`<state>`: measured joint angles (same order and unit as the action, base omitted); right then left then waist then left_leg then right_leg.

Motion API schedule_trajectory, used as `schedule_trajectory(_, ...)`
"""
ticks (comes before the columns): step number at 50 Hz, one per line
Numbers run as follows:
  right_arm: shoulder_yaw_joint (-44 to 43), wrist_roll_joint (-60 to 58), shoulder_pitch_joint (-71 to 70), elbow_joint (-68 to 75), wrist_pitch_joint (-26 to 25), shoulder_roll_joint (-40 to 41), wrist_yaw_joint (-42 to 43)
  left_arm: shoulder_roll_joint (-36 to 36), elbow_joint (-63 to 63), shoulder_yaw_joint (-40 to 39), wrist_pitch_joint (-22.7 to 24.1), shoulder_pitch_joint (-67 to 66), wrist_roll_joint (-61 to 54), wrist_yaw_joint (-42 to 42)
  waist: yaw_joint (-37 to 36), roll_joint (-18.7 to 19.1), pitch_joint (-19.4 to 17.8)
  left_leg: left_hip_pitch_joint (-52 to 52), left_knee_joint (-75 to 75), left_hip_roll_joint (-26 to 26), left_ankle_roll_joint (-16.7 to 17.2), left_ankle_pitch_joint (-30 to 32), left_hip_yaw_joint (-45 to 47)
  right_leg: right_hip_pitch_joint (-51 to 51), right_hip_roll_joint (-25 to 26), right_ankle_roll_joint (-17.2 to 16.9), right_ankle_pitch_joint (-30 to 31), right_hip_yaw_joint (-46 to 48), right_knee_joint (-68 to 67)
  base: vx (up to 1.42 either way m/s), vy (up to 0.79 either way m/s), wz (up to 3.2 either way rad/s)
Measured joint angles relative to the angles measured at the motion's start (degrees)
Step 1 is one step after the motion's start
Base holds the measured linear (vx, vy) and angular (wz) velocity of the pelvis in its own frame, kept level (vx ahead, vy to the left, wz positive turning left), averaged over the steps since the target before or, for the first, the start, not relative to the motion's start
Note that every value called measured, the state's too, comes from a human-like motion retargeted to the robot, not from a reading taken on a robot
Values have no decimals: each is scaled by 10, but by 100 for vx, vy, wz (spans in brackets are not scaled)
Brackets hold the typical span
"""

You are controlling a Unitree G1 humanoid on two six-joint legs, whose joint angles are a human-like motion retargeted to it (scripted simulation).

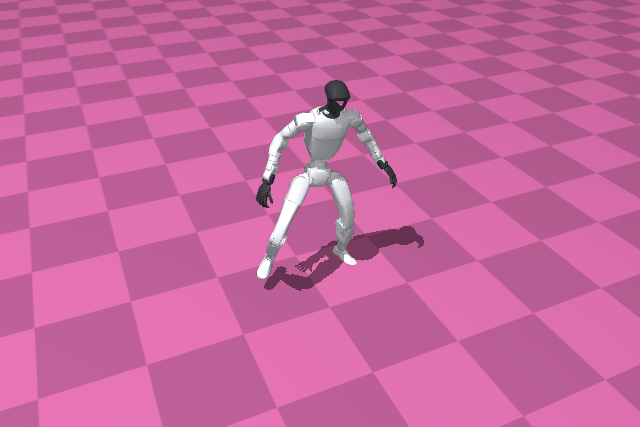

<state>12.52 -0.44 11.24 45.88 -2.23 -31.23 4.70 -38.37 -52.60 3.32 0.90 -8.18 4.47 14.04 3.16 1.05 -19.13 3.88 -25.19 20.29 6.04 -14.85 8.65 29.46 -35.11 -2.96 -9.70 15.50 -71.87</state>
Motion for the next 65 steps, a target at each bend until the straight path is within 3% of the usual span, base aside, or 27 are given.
schedule_trajectory(5,-35,47,16,-2,8,9,9,-15,12,0,-10,34,-12,-2,22,11,22,-20,98,-24,12,36,1,61,54,13,-75,12,-174,-3,36,30)
schedule_trajectory(9,-52,62,24,21,11,4,8,-10,8,-8,-12,40,-12,-17,26,9,48,-31,149,-54,15,47,5,74,151,-9,-97,-15,-169,1,29,18)
schedule_trajectory(13,-62,83,20,45,10,-6,-10,-3,-2,-16,-10,26,-4,-41,25,-3,72,-29,161,-91,18,43,12,46,267,-41,-87,-75,-42,3,22,2)
schedule_trajectory(18,-85,111,1,63,-1,-29,-40,17,-19,-18,-3,-21,-11,-44,42,-30,90,-53,182,-166,27,42,8,-95,301,-80,-27,-145,261,9,17,26)
schedule_trajectory(21,-95,123,-24,75,-10,-51,-37,35,-28,-18,3,-50,-25,-25,31,-47,95,-59,166,-211,28,38,25,-194,278,-102,-10,-161,442,10,9,-18)
schedule_trajectory(25,-84,132,-68,88,-21,-85,-22,67,-33,-31,2,-85,-31,-11,-20,-65,89,25,-15,-235,19,84,73,-258,225,-74,-39,-170,552,0,5,-82)
schedule_trajectory(28,-65,116,-89,71,-18,-108,-7,92,-22,-55,4,-129,-25,-3,-52,-67,77,167,-281,-190,59,169,88,-253,202,-51,-27,-200,547,-4,7,-74)
schedule_trajectory(30,-52,103,-108,52,-12,-125,7,104,-20,-66,8,-146,-14,-2,-64,-78,70,259,-453,-163,89,149,97,-239,176,-49,-30,-217,534,-5,18,-32)
schedule_trajectory(33,-42,85,-133,19,-5,-149,14,117,-32,-69,12,-149,7,-10,-58,-112,67,383,-680,-147,90,80,130,-207,97,-72,-27,-234,522,-12,39,36)
schedule_trajectory(36,-46,74,-135,-6,-3,-157,14,126,-46,-61,5,-145,16,-13,-49,-147,66,480,-834,-139,90,101,144,-180,23,-97,-9,-253,517,-13,45,51)
schedule_trajectory(40,-62,65,-108,-12,-7,-149,25,134,-44,-48,0,-138,18,-3,-41,-188,70,561,-925,-132,90,127,117,-165,-56,-111,17,-265,534,-3,31,48)
schedule_trajectory(43,-70,54,-86,6,-11,-133,29,136,-30,-44,2,-135,19,3,-52,-200,69,551,-907,-111,90,128,77,-165,-85,-113,32,-271,552,9,15,6)
schedule_trajectory(48,-84,47,-56,38,-15,-104,20,138,-22,-43,6,-131,41,-12,-72,-187,68,426,-739,-89,90,141,34,-193,-94,-110,43,-267,588,15,22,-34)
schedule_trajectory(55,-139,126,13,49,-3,-50,46,114,-22,-23,13,-134,81,-47,-71,-84,90,186,-294,-67,90,191,-21,-247,-16,-89,36,-223,596,15,40,-21)
schedule_trajectory(57,-151,151,25,60,0,-30,53,92,-13,-17,16,-123,81,-48,-77,-34,85,113,-166,-40,75,168,-50,-258,36,-77,40,-208,586,4,60,-1)
schedule_trajectory(60,-160,173,27,81,-4,-8,62,60,8,-10,19,-93,72,-39,-57,-16,80,50,-63,-44,-5,35,-19,-246,26,-88,72,-184,561,-7,75,72)
schedule_trajectory(63,-158,150,24,94,-5,26,74,34,34,-9,21,-68,57,-9,-28,-14,50,49,-81,-59,-14,-39,-22,-202,16,-99,116,-194,460,-9,73,84)
schedule_trajectory(65,-138,129,14,92,-14,41,84,18,50,-6,15,-47,34,10,-13,-9,23,51,-75,-66,-1,-30,-29,-155,22,-83,119,-185,374,-15,63,52)
